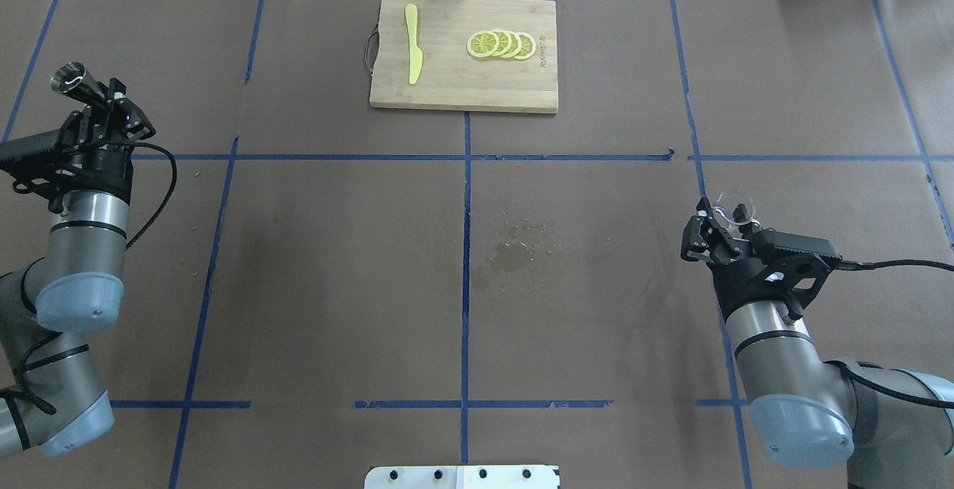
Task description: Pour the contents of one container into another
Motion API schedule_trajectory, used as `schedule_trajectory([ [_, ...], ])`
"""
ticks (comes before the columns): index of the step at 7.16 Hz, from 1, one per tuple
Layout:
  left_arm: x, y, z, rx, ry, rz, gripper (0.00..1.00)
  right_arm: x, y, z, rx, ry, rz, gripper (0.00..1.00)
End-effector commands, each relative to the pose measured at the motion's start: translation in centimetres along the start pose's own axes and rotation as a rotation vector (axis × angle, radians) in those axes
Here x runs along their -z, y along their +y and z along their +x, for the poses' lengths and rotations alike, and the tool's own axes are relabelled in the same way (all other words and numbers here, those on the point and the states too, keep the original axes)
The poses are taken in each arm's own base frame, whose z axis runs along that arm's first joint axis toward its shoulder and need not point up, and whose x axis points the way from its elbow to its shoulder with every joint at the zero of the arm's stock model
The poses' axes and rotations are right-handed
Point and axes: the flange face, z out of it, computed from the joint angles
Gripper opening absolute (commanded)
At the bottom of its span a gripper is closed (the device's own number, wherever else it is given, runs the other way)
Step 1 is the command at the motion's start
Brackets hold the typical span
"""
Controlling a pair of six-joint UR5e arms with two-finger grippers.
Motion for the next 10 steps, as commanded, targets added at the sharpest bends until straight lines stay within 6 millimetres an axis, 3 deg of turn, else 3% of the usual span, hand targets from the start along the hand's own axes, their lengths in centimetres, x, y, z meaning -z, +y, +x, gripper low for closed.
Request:
schedule_trajectory([
  [1, 1.2, 3.2, -1.6, -0.038, -0.018, 0.04, 0.0, -0.1, -0.1, 0.1, 0.002, 0.002, 0.01, 0.0],
  [5, 5.0, 8.7, -2.0, -0.133, 0.018, -0.021, 0.0, -0.5, -0.5, 0.2, -0.003, 0.009, 0.019, 0.0],
  [10, 7.8, 11.6, 1.1, -0.141, 0.058, -0.041, 0.0, -0.6, -0.7, 0.1, -0.007, 0.01, 0.023, 0.0],
])
